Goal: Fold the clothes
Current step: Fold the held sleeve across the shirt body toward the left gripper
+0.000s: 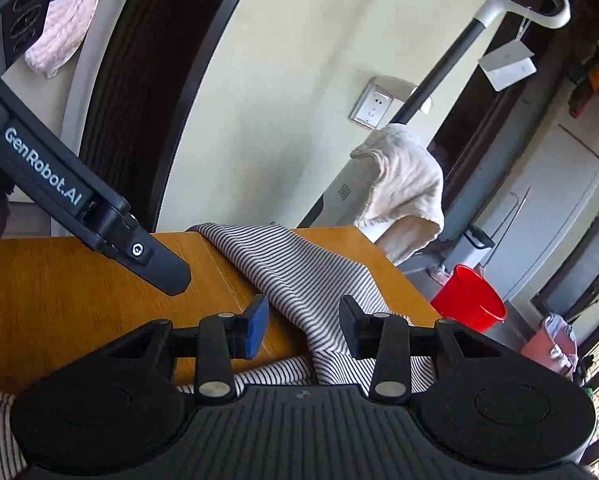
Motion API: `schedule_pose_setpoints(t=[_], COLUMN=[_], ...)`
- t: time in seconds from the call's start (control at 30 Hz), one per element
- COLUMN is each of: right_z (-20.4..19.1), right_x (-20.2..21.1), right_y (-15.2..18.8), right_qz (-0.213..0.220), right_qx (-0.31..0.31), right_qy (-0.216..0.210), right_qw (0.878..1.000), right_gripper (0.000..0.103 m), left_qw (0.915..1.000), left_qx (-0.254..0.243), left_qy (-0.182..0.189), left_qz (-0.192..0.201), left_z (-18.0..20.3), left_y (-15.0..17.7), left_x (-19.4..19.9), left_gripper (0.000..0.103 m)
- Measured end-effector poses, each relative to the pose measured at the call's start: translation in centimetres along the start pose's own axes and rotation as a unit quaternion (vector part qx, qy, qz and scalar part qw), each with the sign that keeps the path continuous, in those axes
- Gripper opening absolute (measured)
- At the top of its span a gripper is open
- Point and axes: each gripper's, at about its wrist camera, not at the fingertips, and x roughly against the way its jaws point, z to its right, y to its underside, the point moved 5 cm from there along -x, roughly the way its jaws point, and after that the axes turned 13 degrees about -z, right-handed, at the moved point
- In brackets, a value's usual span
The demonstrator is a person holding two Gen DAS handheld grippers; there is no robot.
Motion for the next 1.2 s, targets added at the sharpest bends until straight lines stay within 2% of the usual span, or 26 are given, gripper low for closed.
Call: schedule_pose_setpoints(t=[0.13,0.23,0.3,0.33,0.37,0.4,0.47,0.6,0.7,0.77,0.9,1.03,1.1,1.2], right_z=[-2.5,-3.1,-3.3,-3.4,-3.4,-3.4,-3.1,1.2,4.3,5.1,3.6,2.0,1.8,0.6], right_x=[-3.7,-5.5,-6.3,-6.7,-6.8,-6.8,-6.5,-2.6,0.9,2.4,2.8,1.9,2.5,4.7], right_y=[-1.0,-1.3,-1.6,-1.8,-1.9,-1.9,-2.1,-3.1,-2.6,-1.1,3.5,7.0,7.4,6.7], right_qz=[-0.011,-0.016,-0.014,-0.013,-0.012,-0.008,0.005,0.048,0.069,0.065,0.018,-0.02,-0.011,0.036], right_qx=[0.068,0.094,0.105,0.112,0.118,0.123,0.127,0.048,0.002,-0.012,0.008,0.034,0.046,0.095], right_qy=[0.028,0.047,0.055,0.056,0.058,0.061,0.071,0.086,0.096,0.093,0.089,0.087,0.096,0.114], right_qw=[0.997,0.994,0.993,0.992,0.991,0.991,0.989,0.994,0.993,0.993,0.996,0.995,0.994,0.988], right_gripper=[0.039,0.038,0.035,0.032,0.016,0.004,0.004,0.004,0.004,0.004,0.004,0.005,0.006,0.011], left_qw=[0.9997,0.9995,0.9992,0.999,0.9989,0.9988,0.9986,0.9981,0.9975,0.9972,0.9969,0.9978,0.9986,0.9998], left_qx=[0.023,0.028,0.033,0.036,0.038,0.04,0.043,0.049,0.05,0.048,0.044,0.033,0.021,-0.002], left_qy=[0.006,0.009,0.015,0.018,0.021,0.023,0.027,0.038,0.05,0.056,0.065,0.057,0.046,0.012], left_qz=[0.011,0.016,0.017,0.018,0.019,0.018,0.014,0.007,0.004,0.004,0.003,-0.009,-0.013,-0.013], left_z=[-2.1,-3.4,-3.9,-4.2,-4.4,-4.6,-4.7,-4.8,-4.5,-4.1,-3.1,-2.0,-1.5,-1.0], left_y=[-0.5,-0.4,-0.4,-0.4,-0.4,-0.4,-0.4,-0.1,0.0,0.0,0.0,0.3,0.6,0.9], left_x=[1.4,2.2,2.4,2.5,2.6,2.5,2.3,2.0,2.0,1.9,1.5,0.8,0.9,1.1], left_gripper=[0.072,0.072,0.073,0.074,0.075,0.076,0.076,0.077,0.081,0.081,0.082,0.082,0.082,0.089])
